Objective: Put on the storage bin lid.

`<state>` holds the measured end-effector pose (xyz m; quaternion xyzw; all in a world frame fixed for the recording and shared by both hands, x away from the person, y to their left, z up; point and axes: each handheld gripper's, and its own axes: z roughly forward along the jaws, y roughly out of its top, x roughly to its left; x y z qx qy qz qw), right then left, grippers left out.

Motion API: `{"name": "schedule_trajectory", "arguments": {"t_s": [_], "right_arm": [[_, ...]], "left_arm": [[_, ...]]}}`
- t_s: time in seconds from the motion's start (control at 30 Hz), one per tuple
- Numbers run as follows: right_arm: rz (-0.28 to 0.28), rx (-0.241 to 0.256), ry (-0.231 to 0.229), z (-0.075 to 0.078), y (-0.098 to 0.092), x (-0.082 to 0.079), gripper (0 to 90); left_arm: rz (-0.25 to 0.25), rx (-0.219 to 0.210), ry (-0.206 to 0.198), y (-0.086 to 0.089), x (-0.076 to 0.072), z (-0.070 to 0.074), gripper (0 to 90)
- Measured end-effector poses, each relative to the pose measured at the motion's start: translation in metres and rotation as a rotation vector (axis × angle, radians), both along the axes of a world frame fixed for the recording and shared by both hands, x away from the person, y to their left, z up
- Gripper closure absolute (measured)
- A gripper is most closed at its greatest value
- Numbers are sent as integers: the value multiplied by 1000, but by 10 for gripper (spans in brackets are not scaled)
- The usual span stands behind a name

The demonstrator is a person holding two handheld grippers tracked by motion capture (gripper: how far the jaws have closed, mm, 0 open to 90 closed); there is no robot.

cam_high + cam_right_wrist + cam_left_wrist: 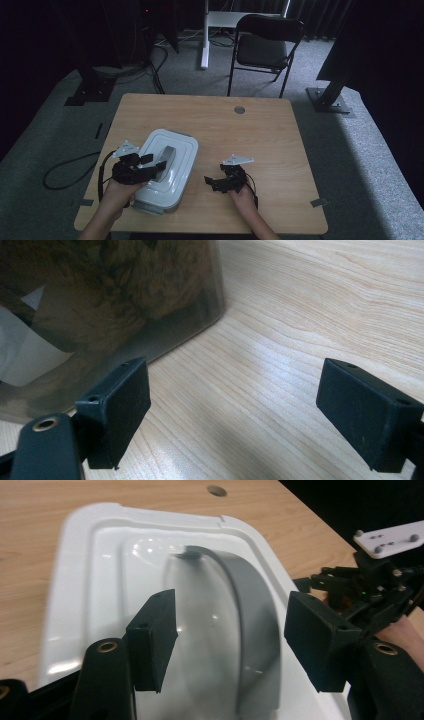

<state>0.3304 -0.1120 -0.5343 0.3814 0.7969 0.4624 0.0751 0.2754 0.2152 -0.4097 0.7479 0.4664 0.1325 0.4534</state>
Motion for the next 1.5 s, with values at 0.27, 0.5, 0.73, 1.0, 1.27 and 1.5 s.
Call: {"name": "schedule_trajectory", "arguments": {"t_s": [0.27,0.5,0.73,1.0,1.27,1.5], "right_arm": [[-8,0,-4,2,-3,0,133],[-15,3,-13,3,-4,1,133],[-19,6,-25,4,-3,0,133],[-20,5,-31,3,-3,1,133],[-15,9,-26,4,-1,1,133],[3,17,-20,5,4,0,133]], "left_arm": [[57,-12,-55,30,-4,5,332],[126,20,-77,53,-2,-1,179],[194,45,-94,75,1,-13,9],[265,66,-110,102,9,-40,10],[299,93,-66,119,20,-79,10],[253,100,-35,111,28,-101,10]]}}
